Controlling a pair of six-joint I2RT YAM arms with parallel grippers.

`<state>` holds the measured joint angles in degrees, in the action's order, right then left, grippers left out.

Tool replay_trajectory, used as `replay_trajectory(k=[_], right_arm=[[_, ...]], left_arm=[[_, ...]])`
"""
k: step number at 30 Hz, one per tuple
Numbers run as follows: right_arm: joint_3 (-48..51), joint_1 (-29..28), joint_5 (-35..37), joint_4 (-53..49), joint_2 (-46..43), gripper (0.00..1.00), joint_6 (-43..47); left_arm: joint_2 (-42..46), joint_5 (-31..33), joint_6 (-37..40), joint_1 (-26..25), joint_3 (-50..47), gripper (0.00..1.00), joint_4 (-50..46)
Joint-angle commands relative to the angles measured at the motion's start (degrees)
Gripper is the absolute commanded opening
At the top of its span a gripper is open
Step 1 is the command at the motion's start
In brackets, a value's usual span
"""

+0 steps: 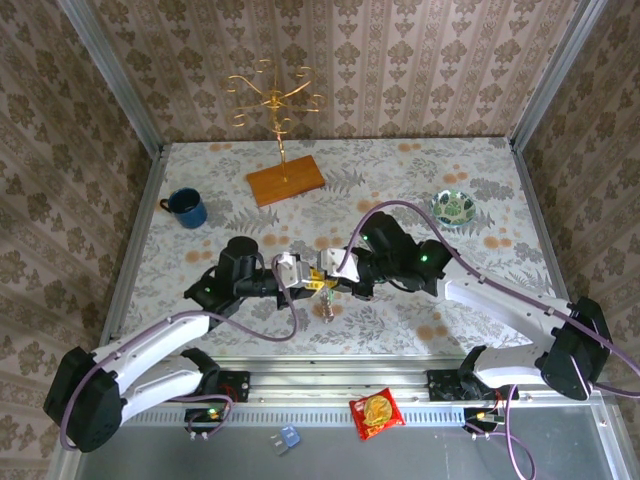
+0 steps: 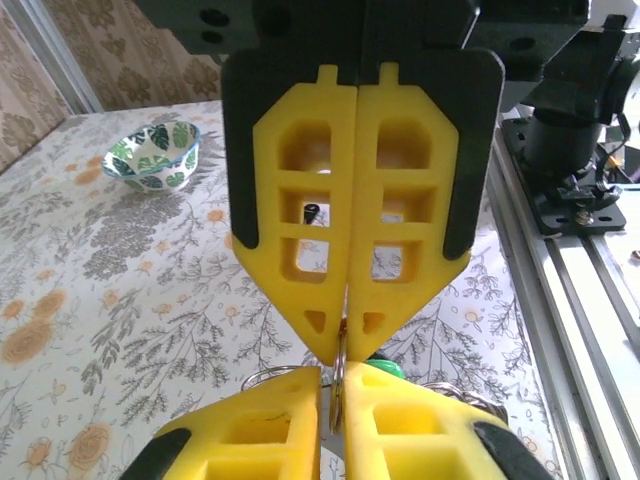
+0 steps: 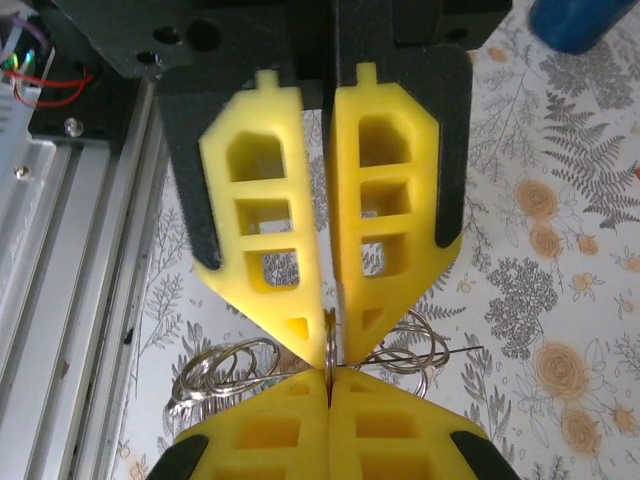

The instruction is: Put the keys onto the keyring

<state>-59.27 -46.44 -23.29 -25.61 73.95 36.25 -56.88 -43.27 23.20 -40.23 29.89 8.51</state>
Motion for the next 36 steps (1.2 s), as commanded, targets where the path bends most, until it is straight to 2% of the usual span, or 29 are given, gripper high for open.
replay_trajectory(k=[1, 2, 4, 7, 11, 17, 30, 33, 36], right_arm=[[-2.92, -1.61, -0.20, -2.64, 0.42, 0.00, 3.21], [-2.74, -1.56, -0.27, -2.25, 0.28, 0.00, 2.98], [-2.01, -1.41, -0.44, -1.11, -0.45, 0.01, 1.54], [1.21, 0.39, -1.86, 3.20, -2.87, 0.21, -3.02], [7.54, 3.51, -5.77, 11.72, -6.94, 0.30, -9.57], [14.61, 4.39, -6.72, 20.75, -9.53, 0.31, -14.83], [16.64, 4.37, -8.78, 26.21, -7.42, 0.27, -17.78], [16.64, 4.34, -9.06, 26.17, -7.51, 0.22, -17.66], [16.47, 4.36, -10.12, 26.31, -7.16, 0.14, -17.79]], left_arm=[[-1.00, -1.30, 2.92, -0.43, 2.68, 0.05, -3.53], [-1.04, -1.43, 3.07, -0.42, 2.72, 0.01, -3.71], [-0.71, -1.57, 3.17, -0.47, 2.58, 0.00, -3.65], [0.35, -1.64, 2.35, -0.46, 1.53, 0.00, -2.27], [1.39, -2.44, -1.99, -0.47, -1.75, 0.00, 5.75], [0.76, -3.99, -8.72, -0.47, -5.18, 0.00, 16.70], [-0.20, -5.12, -11.59, -0.46, -6.68, 0.00, 20.95], [-0.25, -5.17, -11.60, -0.46, -6.71, 0.00, 21.20], [-0.42, -5.25, -11.91, -0.47, -6.73, 0.00, 21.76]])
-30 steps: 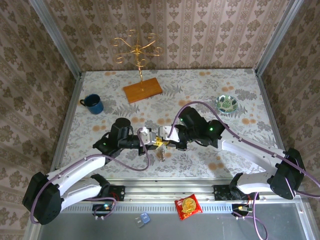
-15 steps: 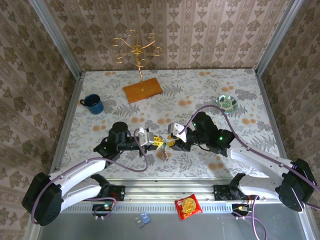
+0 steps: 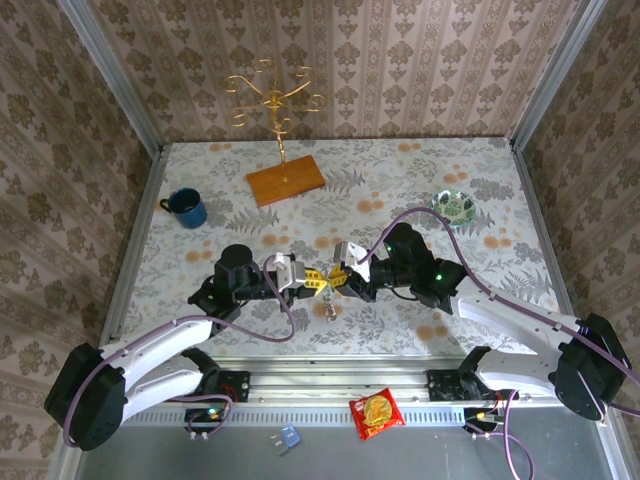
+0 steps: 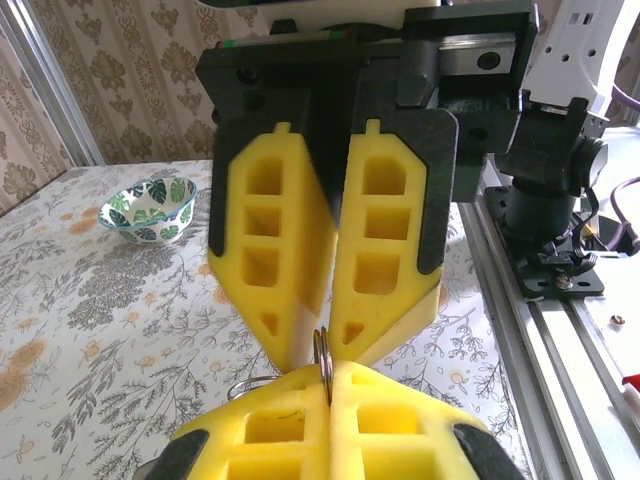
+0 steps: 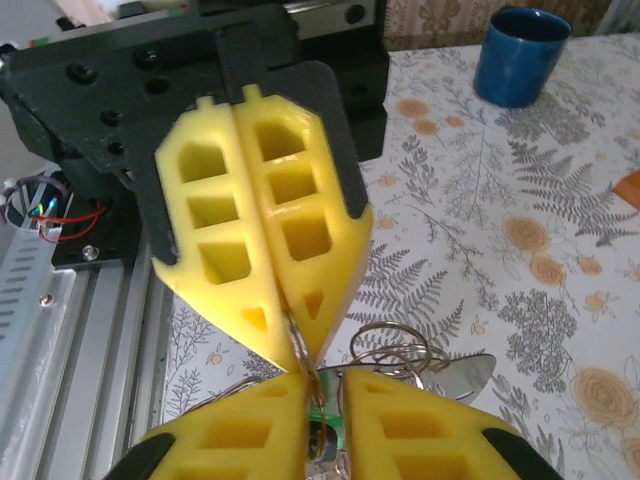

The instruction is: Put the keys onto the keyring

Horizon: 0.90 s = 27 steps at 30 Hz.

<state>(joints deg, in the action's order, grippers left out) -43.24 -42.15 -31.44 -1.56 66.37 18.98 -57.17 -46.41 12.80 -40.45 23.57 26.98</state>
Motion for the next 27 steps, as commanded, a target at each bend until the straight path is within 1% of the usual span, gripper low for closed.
replay_trajectory(k=[1, 2, 3, 4, 5, 6, 7, 11, 14, 17, 20, 27], right_arm=[[0.28, 0.10, -2.27, 2.08, 0.45, 0.09, -0.39], [-0.04, 0.06, -2.46, 1.54, 0.60, 0.03, -0.23], [-0.36, 0.06, -2.48, 0.90, 0.61, 0.00, 0.22], [-0.80, 0.06, -2.35, -0.24, 0.58, 0.00, 0.90], [-1.40, 0.07, -2.15, -1.57, 0.52, 0.00, 1.63], [-1.99, 0.12, -1.93, -2.95, 0.45, 0.00, 2.42], [-2.87, 0.12, -1.50, -4.75, 0.43, 0.00, 3.36], [-7.09, -0.13, 0.58, -13.26, 1.28, 0.00, 8.25], [-10.45, -0.98, 3.32, -19.19, 2.76, 0.00, 12.09], [-13.67, -2.40, 6.05, -24.07, 4.56, 0.00, 15.26], [-16.28, -3.75, 8.22, -26.77, 6.06, 0.00, 17.32], [-20.23, -6.42, 10.74, -28.92, 7.89, 0.00, 19.64]], left_arm=[[-0.23, -2.10, -1.55, -0.24, -0.46, 0.00, 3.45], [-0.23, -2.00, -1.60, -0.23, -0.46, 0.00, 3.48], [-0.10, -1.69, -1.48, -0.25, -0.46, 0.00, 3.35], [0.15, -0.55, -1.26, -0.25, -0.57, 0.02, 2.99], [0.81, 0.80, -0.84, -0.20, -0.63, 0.13, 2.40], [1.33, 1.83, -0.16, -0.17, -0.64, 0.21, 1.50], [2.08, 2.89, 1.17, -0.16, -0.34, 0.24, -0.21], [3.97, 4.84, 7.63, -0.23, 3.03, 0.24, -11.97], [4.17, 4.80, 10.24, -0.24, 4.82, 0.24, -16.91], [3.63, 4.56, 11.54, -0.25, 6.28, 0.24, -19.39], [2.78, 3.66, 11.78, -0.23, 7.23, 0.23, -19.75], [0.79, 1.81, 12.91, -0.25, 9.19, 0.15, -21.49]])
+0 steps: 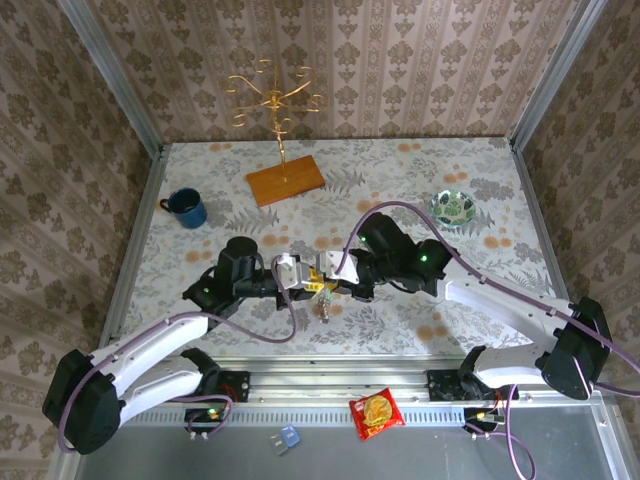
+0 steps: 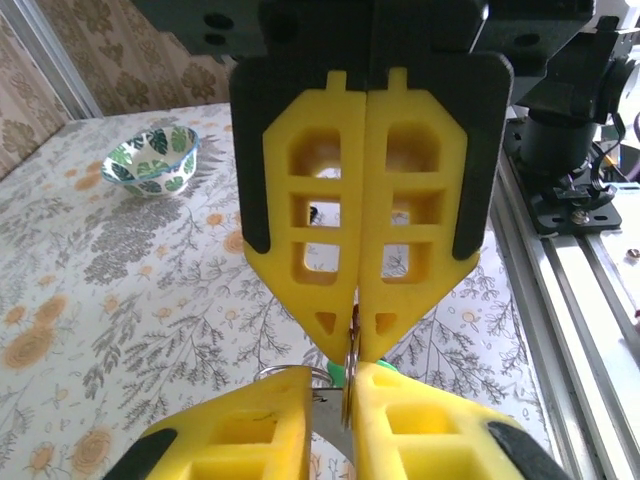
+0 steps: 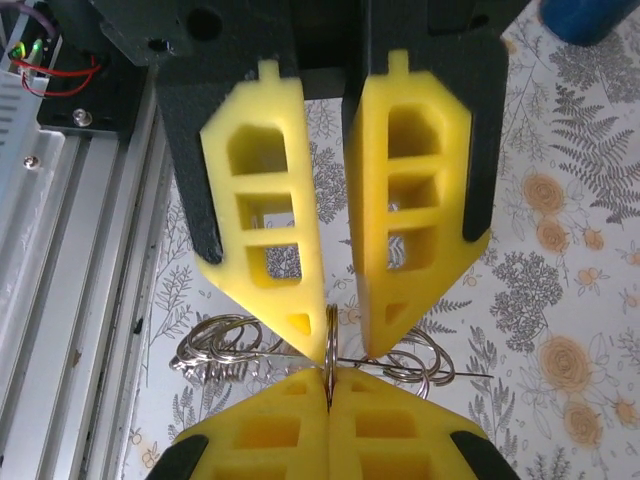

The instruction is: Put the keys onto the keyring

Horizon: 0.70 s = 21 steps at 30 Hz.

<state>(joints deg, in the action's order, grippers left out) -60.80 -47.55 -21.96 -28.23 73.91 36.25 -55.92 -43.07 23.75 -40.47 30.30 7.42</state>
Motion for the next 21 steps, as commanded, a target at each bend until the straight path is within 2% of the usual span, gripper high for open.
replay_trajectory(k=[1, 4, 6, 10, 13, 17, 21], right_arm=[[-2.88, -1.15, 1.28, -2.26, 0.44, 0.00, 2.53], [-3.11, -1.38, 1.39, -2.25, 0.37, 0.00, 2.44], [-2.65, -1.26, 1.54, -3.04, -0.26, 0.01, 1.12], [1.14, 2.45, -3.14, 3.39, -3.42, 0.22, -6.88], [6.42, 4.49, -5.63, 9.19, -6.92, 0.28, -10.32], [11.95, 4.62, -5.13, 14.74, -9.57, 0.29, -11.58], [12.88, 4.69, -5.66, 15.98, -9.01, 0.29, -12.86]], left_arm=[[-0.63, -1.65, 2.18, -0.23, 2.56, 0.11, -2.36], [-0.59, -2.00, 2.74, -0.12, 2.95, 0.00, -3.44], [-0.23, -2.23, 2.58, -0.14, 2.79, 0.00, -3.09], [0.92, -2.92, 0.17, -0.12, 0.79, 0.00, 0.92], [1.35, -3.63, -1.82, -0.02, -0.83, 0.00, 4.49], [1.34, -4.48, -3.38, -0.01, -2.00, 0.00, 7.19], [1.07, -4.74, -4.19, 0.04, -2.51, 0.00, 8.79]])
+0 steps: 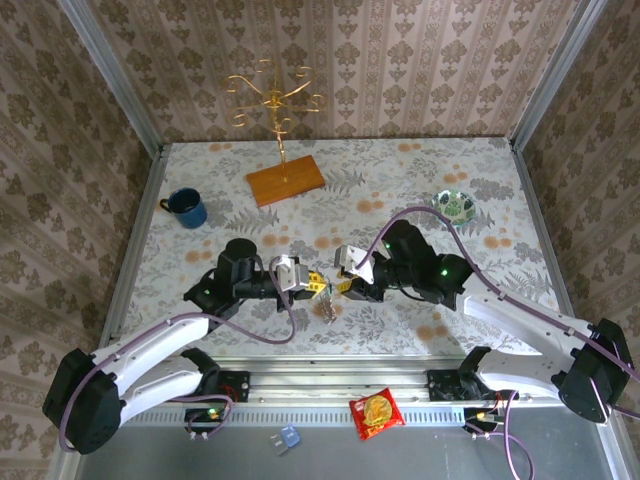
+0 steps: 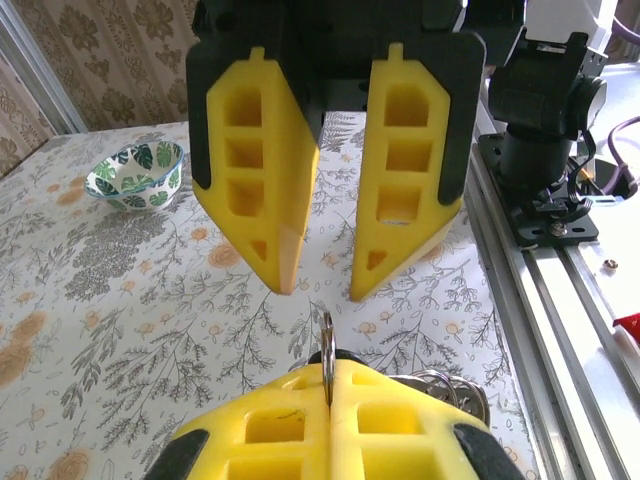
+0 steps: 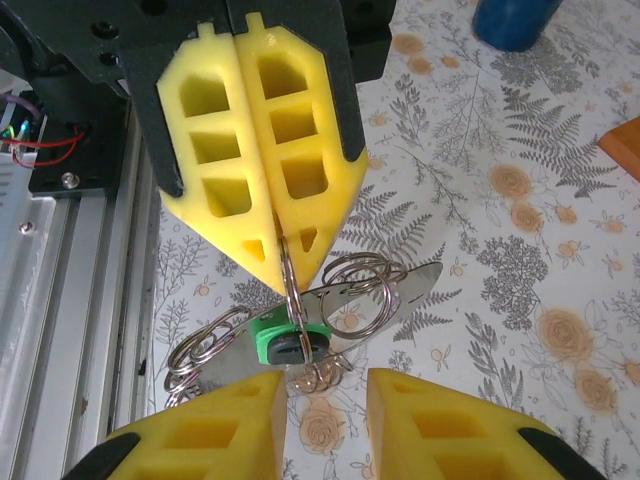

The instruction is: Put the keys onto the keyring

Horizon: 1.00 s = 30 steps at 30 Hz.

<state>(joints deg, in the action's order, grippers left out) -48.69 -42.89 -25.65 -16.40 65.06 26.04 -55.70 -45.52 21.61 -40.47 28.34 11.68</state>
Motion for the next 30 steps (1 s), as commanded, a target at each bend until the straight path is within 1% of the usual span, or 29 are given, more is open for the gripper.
replay_trajectory(k=[1, 4, 7, 15, 21, 25, 30], right_arm=[[0.87, -0.08, -2.40, 4.59, 0.02, 0.29, -2.93], [0.88, -0.07, -3.22, 5.41, 0.53, 0.28, -3.38], [0.62, -0.07, -3.45, 5.26, 0.95, 0.23, -3.26], [0.28, 0.01, -3.67, 3.37, 1.14, 0.01, -2.16], [1.48, 0.68, -2.33, 4.09, 0.42, 0.00, -2.13], [2.26, 0.75, -1.16, 4.10, 1.87, 0.00, -1.73], [2.19, 0.71, -2.64, 5.10, 3.08, 0.00, -2.87]], left_arm=[[0.71, -2.34, -2.19, 0.04, -0.56, 0.00, 4.66], [0.61, -2.49, -2.35, 0.08, -0.72, 0.00, 5.07], [0.76, -2.64, -2.62, 0.06, -0.82, 0.00, 5.38], [0.97, -2.66, -2.88, 0.08, -1.19, 0.00, 5.89], [1.16, -2.88, -3.06, 0.13, -1.36, 0.00, 6.31], [1.08, -2.96, -3.58, 0.13, -1.64, 0.00, 7.27], [0.85, -3.03, -4.03, 0.13, -1.79, 0.00, 7.92]])
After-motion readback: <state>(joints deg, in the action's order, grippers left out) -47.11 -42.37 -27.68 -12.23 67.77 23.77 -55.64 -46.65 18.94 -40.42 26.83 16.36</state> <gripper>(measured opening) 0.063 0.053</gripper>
